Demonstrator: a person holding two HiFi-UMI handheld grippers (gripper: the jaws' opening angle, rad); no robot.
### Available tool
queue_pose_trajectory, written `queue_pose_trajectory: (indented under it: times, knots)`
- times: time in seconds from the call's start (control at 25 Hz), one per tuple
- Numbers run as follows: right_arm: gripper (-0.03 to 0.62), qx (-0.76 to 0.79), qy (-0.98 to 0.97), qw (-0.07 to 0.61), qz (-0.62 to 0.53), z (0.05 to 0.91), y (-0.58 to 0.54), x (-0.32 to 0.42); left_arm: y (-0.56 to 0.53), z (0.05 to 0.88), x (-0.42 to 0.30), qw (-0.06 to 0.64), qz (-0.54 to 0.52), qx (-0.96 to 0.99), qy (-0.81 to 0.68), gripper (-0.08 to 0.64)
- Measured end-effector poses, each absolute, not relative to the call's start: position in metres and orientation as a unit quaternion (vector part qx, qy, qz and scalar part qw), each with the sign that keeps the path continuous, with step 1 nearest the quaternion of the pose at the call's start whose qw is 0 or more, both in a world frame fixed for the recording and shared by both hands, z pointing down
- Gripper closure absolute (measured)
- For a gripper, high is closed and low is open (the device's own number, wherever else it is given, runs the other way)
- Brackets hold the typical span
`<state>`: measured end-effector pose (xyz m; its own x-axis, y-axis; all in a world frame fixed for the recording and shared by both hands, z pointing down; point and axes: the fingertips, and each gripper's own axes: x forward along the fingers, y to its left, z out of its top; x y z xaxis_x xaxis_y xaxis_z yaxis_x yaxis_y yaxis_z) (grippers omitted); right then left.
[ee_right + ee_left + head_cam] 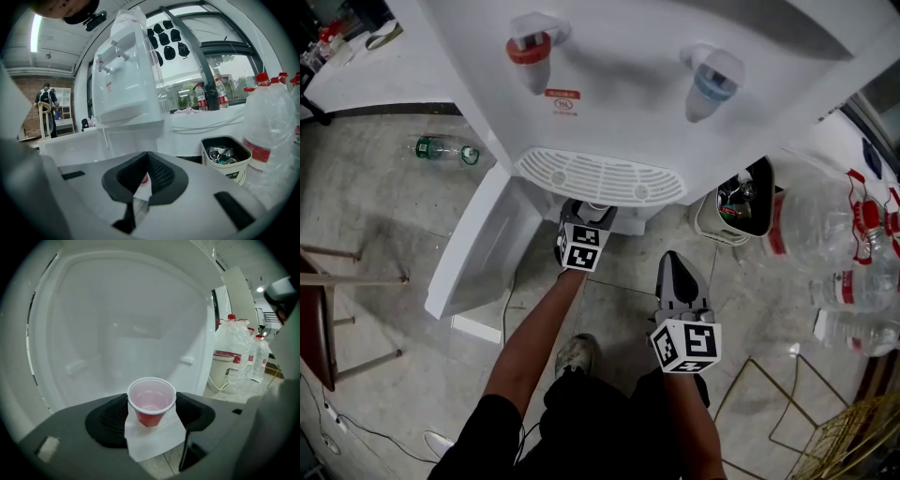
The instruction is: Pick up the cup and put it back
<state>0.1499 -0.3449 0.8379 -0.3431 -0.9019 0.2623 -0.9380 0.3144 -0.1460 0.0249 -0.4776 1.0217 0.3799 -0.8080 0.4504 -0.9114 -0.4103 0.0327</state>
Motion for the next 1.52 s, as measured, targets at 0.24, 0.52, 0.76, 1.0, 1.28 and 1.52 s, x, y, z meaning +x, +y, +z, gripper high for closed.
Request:
queue_pose_trajectory:
  times: [0.24,0.52,0.76,1.0,1.28,1.52]
  knots:
    - [0.597,0.557,-0.817,0.061,0.135,0.821,-0.323,0.141,-0.421,0.992,0.017,0.138,0.203,0.829,-0.503,0.244]
    - [0.597,0.543,-0.829,0.051,0.123,0.789,-0.299,0.136,-0.354,0.928,-0.003,0.142,0.192,0.832,-0.501,0.245]
    - [0.597,0.534,-0.836,0.051,0.114,0.767,-0.285,0.132,-0.3,0.863,-0.018,0.134,0.195,0.839,-0.49,0.245]
    - [0.597,0.522,-0.845,0.043,0.109,0.744,-0.278,0.125,-0.272,0.801,-0.036,0.127,0.182,0.839,-0.497,0.245]
    - [0.597,0.505,-0.856,0.039,0.101,0.728,-0.266,0.115,-0.269,0.731,-0.05,0.096,0.169,0.84,-0.506,0.245]
    - [0.597,0.507,-0.856,0.034,0.097,0.724,-0.266,0.114,-0.295,0.683,-0.057,0.094,0.137,0.842,-0.514,0.245]
